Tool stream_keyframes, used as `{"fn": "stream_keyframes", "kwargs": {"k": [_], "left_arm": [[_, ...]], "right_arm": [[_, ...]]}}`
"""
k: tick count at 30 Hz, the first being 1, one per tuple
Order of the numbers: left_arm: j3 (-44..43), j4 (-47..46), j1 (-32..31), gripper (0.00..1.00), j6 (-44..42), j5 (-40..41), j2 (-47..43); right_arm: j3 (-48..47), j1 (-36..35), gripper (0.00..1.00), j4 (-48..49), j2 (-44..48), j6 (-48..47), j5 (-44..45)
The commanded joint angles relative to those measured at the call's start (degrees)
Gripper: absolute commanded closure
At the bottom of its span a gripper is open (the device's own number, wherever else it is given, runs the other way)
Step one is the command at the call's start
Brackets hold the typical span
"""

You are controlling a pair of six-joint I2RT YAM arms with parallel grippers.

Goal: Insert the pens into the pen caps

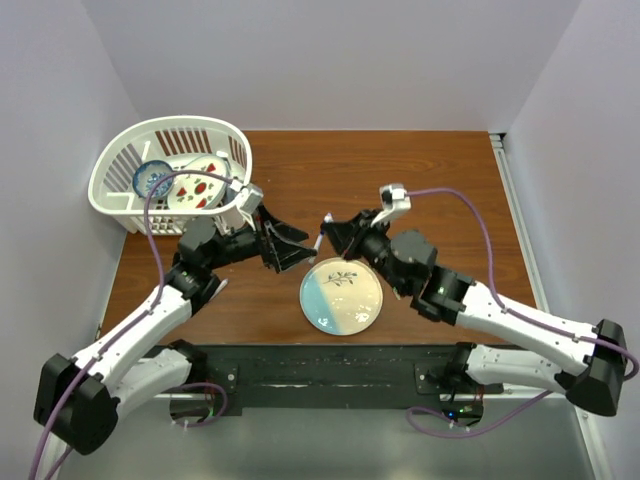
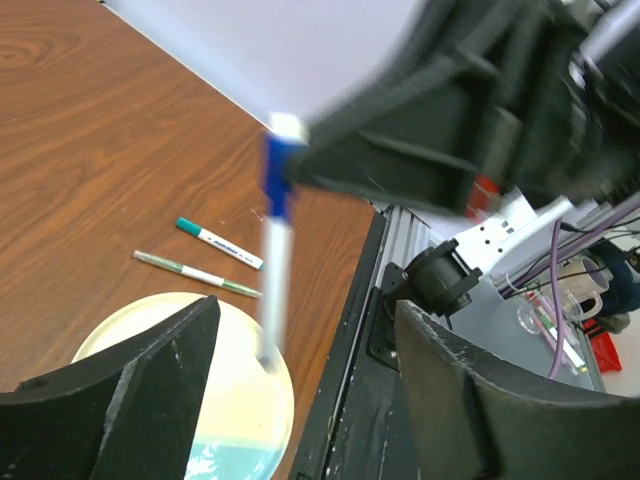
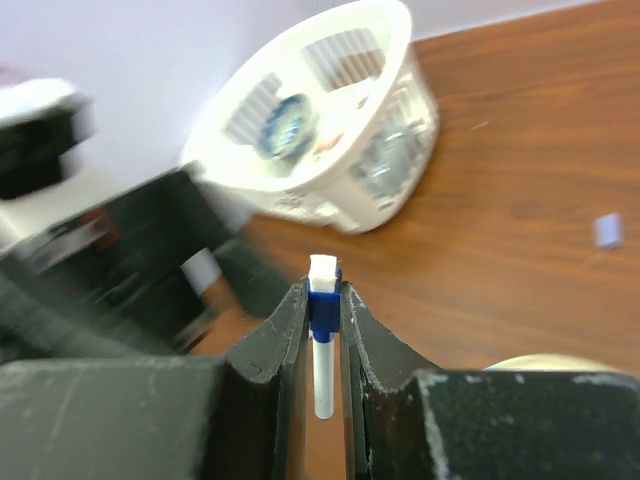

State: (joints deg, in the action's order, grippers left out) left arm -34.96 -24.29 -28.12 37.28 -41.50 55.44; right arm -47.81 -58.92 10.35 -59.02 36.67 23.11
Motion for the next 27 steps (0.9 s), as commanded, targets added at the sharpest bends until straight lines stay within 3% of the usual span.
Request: {"fn": "stream_keyframes", "kwargs": {"k": [1, 5, 11, 22, 27], "left_arm": [[-0.99, 10.04, 0.26, 0.21, -6.51, 0.8, -4.19], [-2.65, 20.31, 0.26, 0.18, -10.99, 3.96, -5.17], [-3.54, 27.16, 0.26, 0.18, -11.96, 11.43, -5.87], [-4.59, 38.08, 0.26, 0.18, -9.78, 36.73, -7.63], [-4.33, 41.78, 0.26, 0.19, -2.48, 49.65, -6.14]], "right_arm": [[-7.71, 8.44, 1.0, -12.62, -4.5, -7.91, -5.18], [-14.31, 14.08, 1.0, -22.79, -12.5, -13.71, -9.22], [-22.84, 21.73, 1.0, -31.16, -29.17, -17.32, -16.78], [-41.92, 30.87, 1.0, -40.41, -54.94, -20.41, -18.19], [-45.96, 32.98, 0.89, -41.46, -60.76, -18.74, -18.89]]}}
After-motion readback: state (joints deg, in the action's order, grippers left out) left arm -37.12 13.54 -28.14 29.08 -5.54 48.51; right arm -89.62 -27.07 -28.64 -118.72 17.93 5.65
